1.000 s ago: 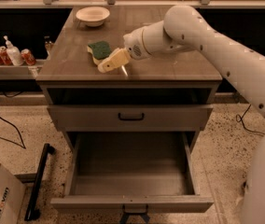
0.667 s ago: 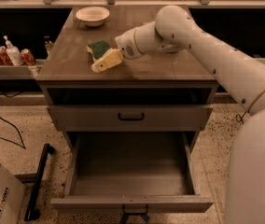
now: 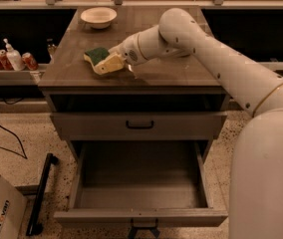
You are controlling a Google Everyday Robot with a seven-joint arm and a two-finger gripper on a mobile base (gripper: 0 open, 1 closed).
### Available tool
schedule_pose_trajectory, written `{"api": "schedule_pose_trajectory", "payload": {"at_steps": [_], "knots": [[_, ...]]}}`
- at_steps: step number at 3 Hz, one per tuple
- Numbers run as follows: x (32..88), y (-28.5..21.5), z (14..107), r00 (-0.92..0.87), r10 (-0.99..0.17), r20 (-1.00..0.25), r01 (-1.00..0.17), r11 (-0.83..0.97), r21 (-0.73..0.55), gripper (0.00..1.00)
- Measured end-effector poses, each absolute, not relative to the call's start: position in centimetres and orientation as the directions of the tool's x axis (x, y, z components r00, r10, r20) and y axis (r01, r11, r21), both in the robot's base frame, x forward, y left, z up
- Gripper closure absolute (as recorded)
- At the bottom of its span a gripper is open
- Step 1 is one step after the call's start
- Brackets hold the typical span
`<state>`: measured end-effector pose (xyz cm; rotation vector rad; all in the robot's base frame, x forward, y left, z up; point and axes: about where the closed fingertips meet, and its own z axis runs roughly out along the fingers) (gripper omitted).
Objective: Place sponge into middle drawer
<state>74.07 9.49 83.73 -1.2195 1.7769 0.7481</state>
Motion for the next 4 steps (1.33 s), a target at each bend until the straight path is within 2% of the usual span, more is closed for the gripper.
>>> {"api": "schedule_pose_trajectory", "payload": {"at_steps": [2,3,4], "knots": [[73.1,8.2,84.9,-0.176,-0.454,-0.873,-0.934,0.357,0.002,0.92],[70.8,5.9,87.4,-0.136,-0.458,-0.878,-0.940,0.340,-0.032,1.00],[65.8,3.0,89.3,-0.108,-0.437,-0.893,-0.957,0.289,-0.026,1.00]]}}
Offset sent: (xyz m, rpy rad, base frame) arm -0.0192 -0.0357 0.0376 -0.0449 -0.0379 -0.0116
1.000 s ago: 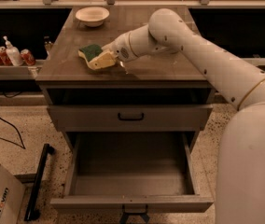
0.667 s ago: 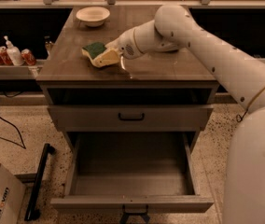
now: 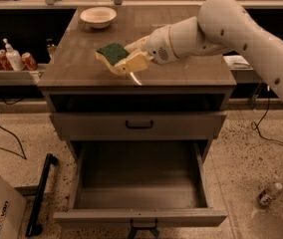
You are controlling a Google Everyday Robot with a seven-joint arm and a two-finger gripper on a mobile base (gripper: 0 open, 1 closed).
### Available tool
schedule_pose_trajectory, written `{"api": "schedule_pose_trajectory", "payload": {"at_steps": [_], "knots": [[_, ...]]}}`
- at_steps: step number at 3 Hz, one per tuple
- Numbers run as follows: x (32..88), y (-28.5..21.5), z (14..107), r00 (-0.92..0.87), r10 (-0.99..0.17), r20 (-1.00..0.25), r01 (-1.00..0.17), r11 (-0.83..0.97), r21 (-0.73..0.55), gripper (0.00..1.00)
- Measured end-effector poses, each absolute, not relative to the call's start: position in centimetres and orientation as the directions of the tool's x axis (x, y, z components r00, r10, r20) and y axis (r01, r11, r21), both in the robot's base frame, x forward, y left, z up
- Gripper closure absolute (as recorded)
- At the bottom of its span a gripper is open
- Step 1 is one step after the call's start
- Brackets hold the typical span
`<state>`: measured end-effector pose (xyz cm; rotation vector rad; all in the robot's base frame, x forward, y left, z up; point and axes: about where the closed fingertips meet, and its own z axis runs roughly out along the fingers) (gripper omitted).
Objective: Place sponge into middle drawer
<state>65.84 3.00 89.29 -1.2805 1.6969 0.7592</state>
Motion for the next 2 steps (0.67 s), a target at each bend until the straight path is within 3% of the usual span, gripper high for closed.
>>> {"api": "schedule_pose_trajectory", "payload": {"at_steps": [2], "knots": [[51.8,-2.4,89.7,-0.061,-0.418,-0.907,-0.990,0.144,0.000,1.00]]}}
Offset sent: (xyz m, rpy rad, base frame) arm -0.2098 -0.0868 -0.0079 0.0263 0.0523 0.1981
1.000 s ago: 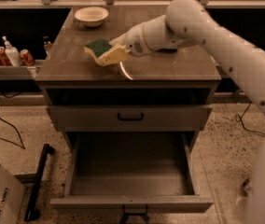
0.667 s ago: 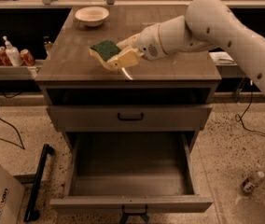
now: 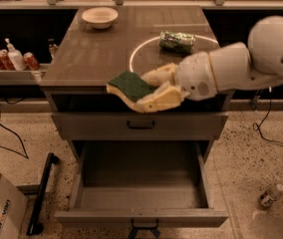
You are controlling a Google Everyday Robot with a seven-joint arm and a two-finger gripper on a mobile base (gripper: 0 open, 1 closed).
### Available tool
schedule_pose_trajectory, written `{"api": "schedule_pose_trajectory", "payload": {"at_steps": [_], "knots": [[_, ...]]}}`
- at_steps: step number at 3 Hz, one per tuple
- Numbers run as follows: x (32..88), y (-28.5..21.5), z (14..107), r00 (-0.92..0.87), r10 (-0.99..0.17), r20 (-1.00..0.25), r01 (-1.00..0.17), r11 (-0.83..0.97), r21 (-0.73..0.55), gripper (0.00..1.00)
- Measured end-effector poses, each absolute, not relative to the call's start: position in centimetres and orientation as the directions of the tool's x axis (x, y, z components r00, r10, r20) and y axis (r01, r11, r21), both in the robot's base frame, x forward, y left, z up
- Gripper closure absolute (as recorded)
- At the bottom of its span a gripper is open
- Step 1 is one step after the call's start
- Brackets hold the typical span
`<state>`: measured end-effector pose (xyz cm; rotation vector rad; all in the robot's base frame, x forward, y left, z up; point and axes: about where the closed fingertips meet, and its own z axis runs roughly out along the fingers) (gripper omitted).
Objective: Place sponge into middle drawer
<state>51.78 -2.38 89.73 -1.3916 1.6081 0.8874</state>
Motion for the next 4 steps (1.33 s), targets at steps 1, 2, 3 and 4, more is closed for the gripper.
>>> {"api": "schedule_pose_trajectory", "payload": {"at_steps": [1,2,3,4], "knots": [[47.4,-3.7,86.1,-0.159,-0.436,-0.886,-0.983,0.152,0.101,1.00],[44.7,-4.2,81.1,-0.323,-0.446,-0.835,-0.941,0.247,0.233,1.00],[43.9,-4.1,76.2,-0.456,-0.406,-0.792,-0.879,0.344,0.330,1.00],[44.1,-4.1,72.2,-0.540,-0.364,-0.759,-0.824,0.414,0.388,1.00]]}}
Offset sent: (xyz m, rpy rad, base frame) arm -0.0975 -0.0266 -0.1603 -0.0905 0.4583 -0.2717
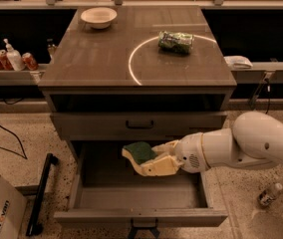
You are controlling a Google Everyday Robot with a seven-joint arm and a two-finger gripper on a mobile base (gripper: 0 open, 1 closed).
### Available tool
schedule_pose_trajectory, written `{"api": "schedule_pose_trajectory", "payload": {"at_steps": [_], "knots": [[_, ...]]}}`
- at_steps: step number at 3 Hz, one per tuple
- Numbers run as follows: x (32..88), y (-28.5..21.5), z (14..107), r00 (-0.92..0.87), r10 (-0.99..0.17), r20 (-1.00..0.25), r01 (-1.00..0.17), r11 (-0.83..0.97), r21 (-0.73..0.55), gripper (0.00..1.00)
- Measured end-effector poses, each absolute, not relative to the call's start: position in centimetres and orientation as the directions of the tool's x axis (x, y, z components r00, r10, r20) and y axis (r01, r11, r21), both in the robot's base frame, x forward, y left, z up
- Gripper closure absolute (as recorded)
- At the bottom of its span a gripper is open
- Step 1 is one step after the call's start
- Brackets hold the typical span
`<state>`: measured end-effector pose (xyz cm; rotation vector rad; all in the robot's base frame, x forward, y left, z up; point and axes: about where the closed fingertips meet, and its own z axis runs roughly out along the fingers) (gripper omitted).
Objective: Place sponge into middle drawer
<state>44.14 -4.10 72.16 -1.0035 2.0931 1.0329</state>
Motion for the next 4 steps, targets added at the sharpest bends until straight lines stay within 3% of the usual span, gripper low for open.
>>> {"api": "schedule_pose_trajectory", "payload": {"at_steps": [4], "knots": [[46.0,-3.8,64.2,-0.616,-0.325,-0.717,-0.759,0.486,0.433,1.00]]}}
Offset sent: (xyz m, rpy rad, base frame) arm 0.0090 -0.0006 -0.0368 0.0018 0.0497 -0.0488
